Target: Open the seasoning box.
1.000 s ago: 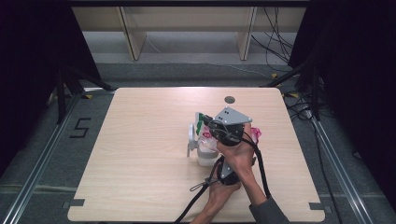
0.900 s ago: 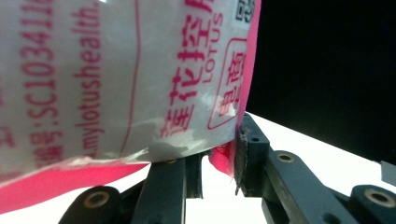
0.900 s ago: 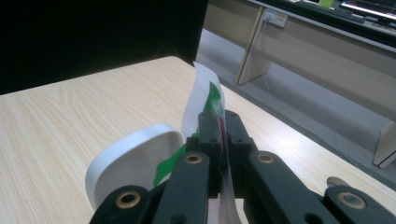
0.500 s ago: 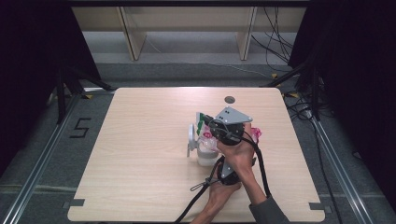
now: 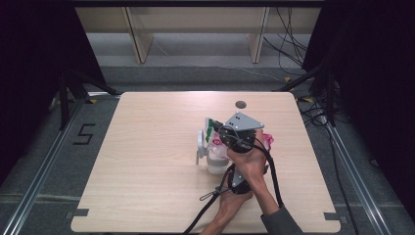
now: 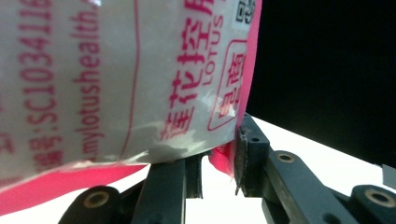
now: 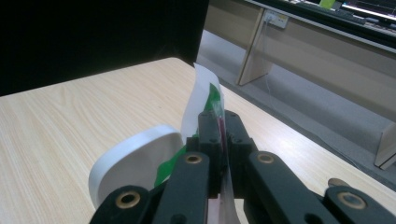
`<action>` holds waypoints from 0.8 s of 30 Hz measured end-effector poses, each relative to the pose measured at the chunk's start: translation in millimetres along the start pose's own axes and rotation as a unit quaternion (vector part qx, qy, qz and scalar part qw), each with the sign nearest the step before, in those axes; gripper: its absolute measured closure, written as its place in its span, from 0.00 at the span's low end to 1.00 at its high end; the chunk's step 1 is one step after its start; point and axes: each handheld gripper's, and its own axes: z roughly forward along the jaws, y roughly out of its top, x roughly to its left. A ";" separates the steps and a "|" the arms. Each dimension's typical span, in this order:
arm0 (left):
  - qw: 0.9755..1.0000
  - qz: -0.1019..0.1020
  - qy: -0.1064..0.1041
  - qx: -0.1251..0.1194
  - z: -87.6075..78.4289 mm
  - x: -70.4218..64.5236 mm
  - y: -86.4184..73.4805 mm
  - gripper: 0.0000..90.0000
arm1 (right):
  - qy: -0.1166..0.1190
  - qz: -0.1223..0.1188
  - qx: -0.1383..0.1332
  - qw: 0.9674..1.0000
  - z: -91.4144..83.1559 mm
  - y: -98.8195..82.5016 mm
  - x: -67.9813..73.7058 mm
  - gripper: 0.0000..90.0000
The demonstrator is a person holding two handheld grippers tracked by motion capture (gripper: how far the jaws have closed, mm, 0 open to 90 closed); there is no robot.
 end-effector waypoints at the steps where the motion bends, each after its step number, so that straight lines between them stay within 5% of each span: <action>1: 1.000 -0.003 0.001 -0.006 0.0 -1.3 0.4 0.83 | -0.002 0.000 0.001 1.000 -1.5 0.6 -0.7 0.99; 9: 1.000 0.001 -0.002 -0.009 -0.3 -1.3 0.6 0.83 | 0.001 -0.016 -0.002 1.000 -0.7 1.8 0.7 0.99; 14: 1.000 0.004 -0.002 -0.004 -0.2 -0.9 0.4 0.83 | 0.005 0.008 0.002 1.000 -1.2 1.1 1.9 0.99; 19: 1.000 0.003 0.000 -0.005 0.1 -1.1 0.1 0.83 | 0.002 -0.005 -0.007 1.000 -1.0 1.4 -0.5 0.99; 24: 1.000 0.005 -0.001 -0.002 -0.3 -1.1 0.4 0.83 | 0.010 0.011 0.000 1.000 -3.8 1.8 1.1 0.99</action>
